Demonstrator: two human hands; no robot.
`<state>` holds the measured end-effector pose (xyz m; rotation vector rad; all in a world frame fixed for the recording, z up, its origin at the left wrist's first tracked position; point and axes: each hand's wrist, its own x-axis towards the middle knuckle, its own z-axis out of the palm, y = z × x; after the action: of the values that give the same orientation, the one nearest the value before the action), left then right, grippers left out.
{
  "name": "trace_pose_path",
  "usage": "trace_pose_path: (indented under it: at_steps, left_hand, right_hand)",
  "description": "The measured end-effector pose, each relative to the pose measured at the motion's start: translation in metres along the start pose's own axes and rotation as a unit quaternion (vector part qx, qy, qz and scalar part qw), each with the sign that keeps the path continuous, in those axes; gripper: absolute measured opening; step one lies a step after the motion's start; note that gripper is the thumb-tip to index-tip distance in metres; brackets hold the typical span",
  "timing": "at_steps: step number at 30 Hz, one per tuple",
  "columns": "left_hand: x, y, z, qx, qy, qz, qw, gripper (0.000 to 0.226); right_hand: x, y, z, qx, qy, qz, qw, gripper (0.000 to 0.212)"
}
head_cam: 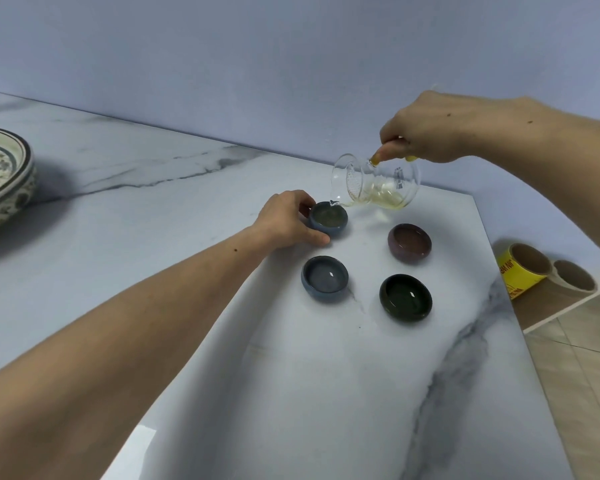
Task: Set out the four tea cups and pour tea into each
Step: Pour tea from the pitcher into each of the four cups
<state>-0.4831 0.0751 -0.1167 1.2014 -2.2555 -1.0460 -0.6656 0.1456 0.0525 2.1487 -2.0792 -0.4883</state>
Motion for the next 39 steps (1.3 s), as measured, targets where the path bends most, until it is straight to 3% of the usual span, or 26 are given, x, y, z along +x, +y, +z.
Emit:
trace_pose_path:
  at_steps: [6, 12, 21, 25, 30, 39]
  left_hand:
    - [-0.01, -0.002, -0.01, -0.012, -0.005, -0.013, 1.0, 0.075]
    - [-0.041, -0.001, -0.028, -0.004, -0.007, -0.028, 1.0, 0.069]
    - [-0.099, 0.004, -0.017, -0.039, -0.09, -0.064, 0.993, 0.079]
    - [-0.115, 0.008, -0.003, -0.014, -0.041, -0.049, 0.998, 0.089]
    - [-0.12, 0.012, 0.009, 0.006, 0.023, -0.041, 0.999, 0.085]
    - [-0.118, 0.013, 0.016, 0.033, 0.051, -0.044, 0.997, 0.069]
  right_hand:
    - [-0.012, 0.019, 0.007, 0.076, 0.03, 0.027, 0.996, 0.041]
    - [-0.033, 0.021, 0.006, 0.116, 0.046, 0.034, 0.992, 0.04]
    - [-0.069, -0.014, -0.001, 0.126, 0.037, -0.005, 0.991, 0.038]
    - [-0.078, -0.035, -0.003, 0.105, 0.022, -0.032, 0.994, 0.04]
    - [-0.084, -0.055, -0.006, 0.057, 0.014, -0.051, 0.997, 0.034]
    - [-0.085, -0.069, -0.009, -0.021, 0.003, -0.083, 0.996, 0.035]
